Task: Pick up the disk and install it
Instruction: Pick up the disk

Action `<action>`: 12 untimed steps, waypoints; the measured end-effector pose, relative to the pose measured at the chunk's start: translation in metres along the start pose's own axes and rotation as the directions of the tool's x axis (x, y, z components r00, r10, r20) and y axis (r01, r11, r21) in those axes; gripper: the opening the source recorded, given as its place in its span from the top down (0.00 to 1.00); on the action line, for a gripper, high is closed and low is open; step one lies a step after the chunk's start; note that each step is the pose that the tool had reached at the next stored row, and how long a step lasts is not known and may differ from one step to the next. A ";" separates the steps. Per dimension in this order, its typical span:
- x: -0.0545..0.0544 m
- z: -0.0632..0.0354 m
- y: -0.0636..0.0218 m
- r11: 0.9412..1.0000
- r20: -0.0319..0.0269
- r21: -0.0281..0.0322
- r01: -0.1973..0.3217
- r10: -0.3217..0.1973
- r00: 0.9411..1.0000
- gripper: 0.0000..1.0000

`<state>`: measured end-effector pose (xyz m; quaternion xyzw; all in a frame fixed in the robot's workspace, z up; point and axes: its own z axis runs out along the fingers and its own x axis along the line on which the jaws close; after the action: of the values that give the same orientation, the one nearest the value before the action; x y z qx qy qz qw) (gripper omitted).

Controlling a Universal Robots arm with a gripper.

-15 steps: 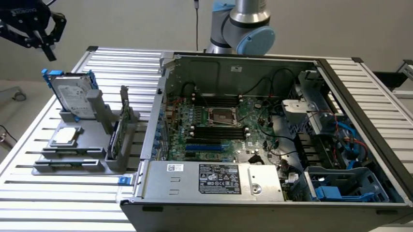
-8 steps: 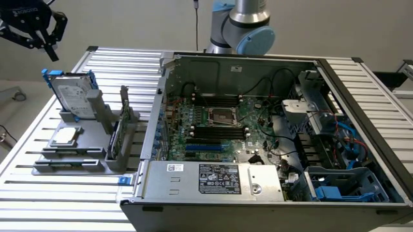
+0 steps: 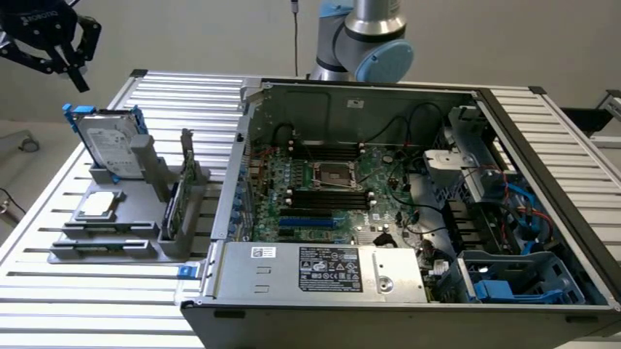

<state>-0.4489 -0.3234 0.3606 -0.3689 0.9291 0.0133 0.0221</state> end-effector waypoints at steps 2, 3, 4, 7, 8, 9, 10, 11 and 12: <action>0.000 0.0000 0.0000 0.999 0.000 -0.002 0.037 -0.037 0.999 0.89; 0.000 0.0000 -0.0001 0.998 0.000 -0.003 0.055 -0.055 0.998 0.89; 0.000 0.0001 -0.0001 0.997 -0.001 -0.003 0.073 -0.073 0.997 0.89; 0.000 0.0005 -0.0001 0.992 -0.001 -0.007 0.127 -0.127 0.992 0.89; 0.000 0.0006 -0.0001 0.989 -0.001 -0.008 0.145 -0.145 0.989 0.89; 0.000 0.0007 -0.0001 0.987 -0.002 -0.009 0.163 -0.163 0.987 0.89; 0.000 0.0010 -0.0001 0.983 -0.002 -0.011 0.181 -0.181 0.984 0.89; 0.000 0.0013 -0.0001 0.980 -0.002 -0.012 0.198 -0.198 0.980 0.89; 0.000 0.0016 -0.0001 0.976 -0.003 -0.013 0.216 -0.216 0.976 0.89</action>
<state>-0.4488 -0.3234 0.3590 -0.4678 0.8835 0.0161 0.0191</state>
